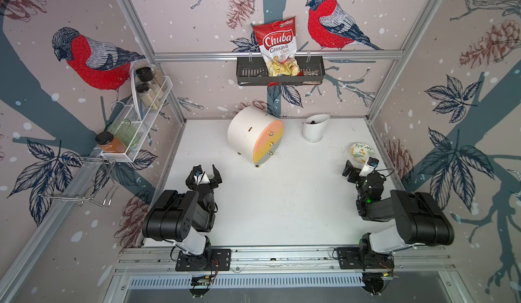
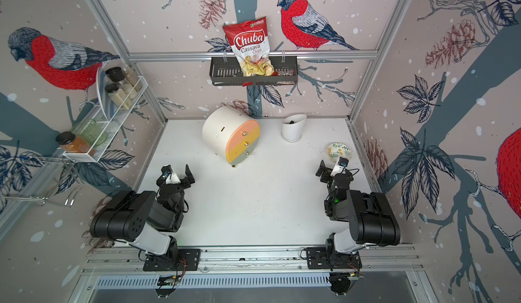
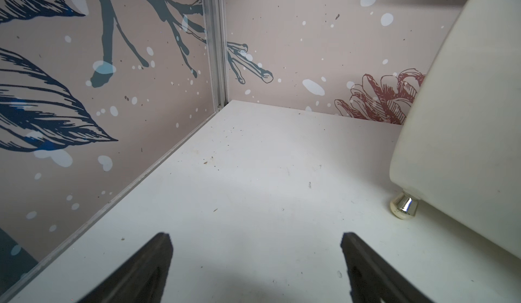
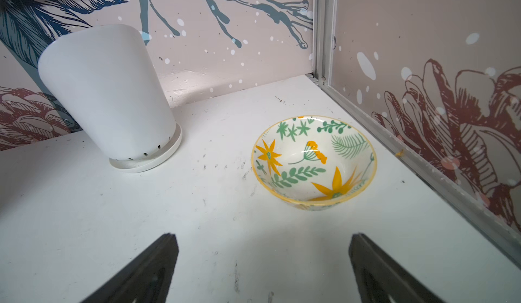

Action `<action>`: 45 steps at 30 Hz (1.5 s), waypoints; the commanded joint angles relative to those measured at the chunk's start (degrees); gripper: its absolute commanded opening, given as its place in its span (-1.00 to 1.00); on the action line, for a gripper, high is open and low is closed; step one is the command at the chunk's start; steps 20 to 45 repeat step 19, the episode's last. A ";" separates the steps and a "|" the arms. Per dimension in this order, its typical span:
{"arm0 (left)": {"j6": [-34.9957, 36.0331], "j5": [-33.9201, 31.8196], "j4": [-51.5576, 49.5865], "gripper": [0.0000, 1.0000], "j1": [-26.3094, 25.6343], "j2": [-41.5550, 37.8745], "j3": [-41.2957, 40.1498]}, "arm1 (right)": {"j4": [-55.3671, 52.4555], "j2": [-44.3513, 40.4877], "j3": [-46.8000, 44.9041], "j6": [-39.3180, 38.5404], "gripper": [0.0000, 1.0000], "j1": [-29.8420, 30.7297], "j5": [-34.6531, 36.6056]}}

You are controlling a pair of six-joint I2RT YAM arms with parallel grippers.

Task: Put the paint cans in the drawer according to color
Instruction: Reset both arms

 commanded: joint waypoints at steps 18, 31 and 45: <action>1.37 1.96 -9.48 0.95 0.10 -0.44 8.38 | 0.61 0.13 2.64 -2.94 1.00 3.34 4.85; 1.42 1.96 -9.52 0.95 0.04 -0.40 8.38 | 0.75 0.02 2.59 -2.94 1.00 3.33 4.88; 1.42 1.96 -9.52 0.95 0.04 -0.40 8.38 | 0.75 0.02 2.59 -2.94 1.00 3.33 4.88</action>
